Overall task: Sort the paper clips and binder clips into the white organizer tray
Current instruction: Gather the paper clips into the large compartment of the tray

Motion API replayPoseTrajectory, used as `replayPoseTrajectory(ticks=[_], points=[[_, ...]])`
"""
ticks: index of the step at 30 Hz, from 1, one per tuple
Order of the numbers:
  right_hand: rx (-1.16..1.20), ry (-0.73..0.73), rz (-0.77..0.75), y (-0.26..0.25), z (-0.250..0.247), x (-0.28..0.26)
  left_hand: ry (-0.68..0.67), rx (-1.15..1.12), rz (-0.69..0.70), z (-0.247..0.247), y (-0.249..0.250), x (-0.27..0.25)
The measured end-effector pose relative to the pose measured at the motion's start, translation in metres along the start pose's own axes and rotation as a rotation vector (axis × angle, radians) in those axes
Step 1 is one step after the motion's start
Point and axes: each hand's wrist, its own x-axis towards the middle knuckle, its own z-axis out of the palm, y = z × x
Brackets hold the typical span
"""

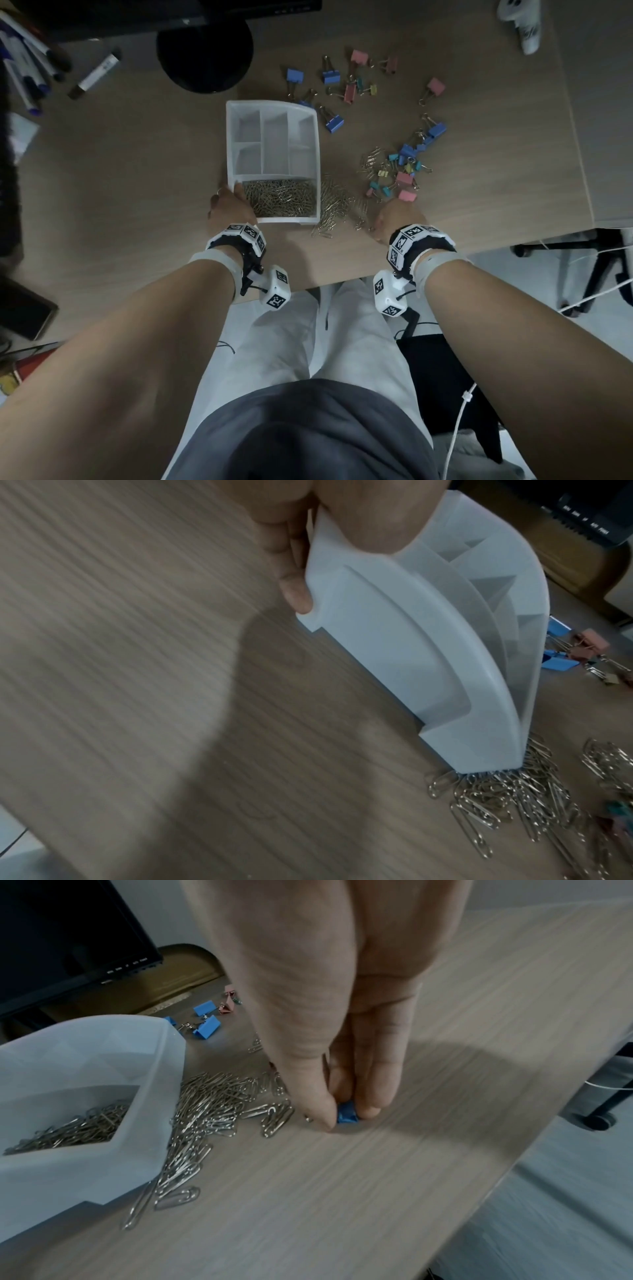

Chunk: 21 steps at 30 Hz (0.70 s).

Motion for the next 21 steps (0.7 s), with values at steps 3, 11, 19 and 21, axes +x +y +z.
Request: replayPoseTrajectory(ticks=[3,11,19,21], points=[[0.01,0.003,0.006,-0.001,0.001,0.002,-0.006,0.012,-0.009,-0.001,0.001,0.0],[0.202,0.125,-0.037,-0.032,-0.028,0.005,-0.011,-0.007,-0.02,-0.001,0.001,-0.001],[0.232,0.166,-0.088,-0.039,-0.04,0.005,0.009,-0.056,0.0,-0.004,-0.003,-0.002],[0.163,0.112,-0.239,-0.046,-0.033,0.003,0.013,-0.056,0.002,-0.006,-0.006,0.0]])
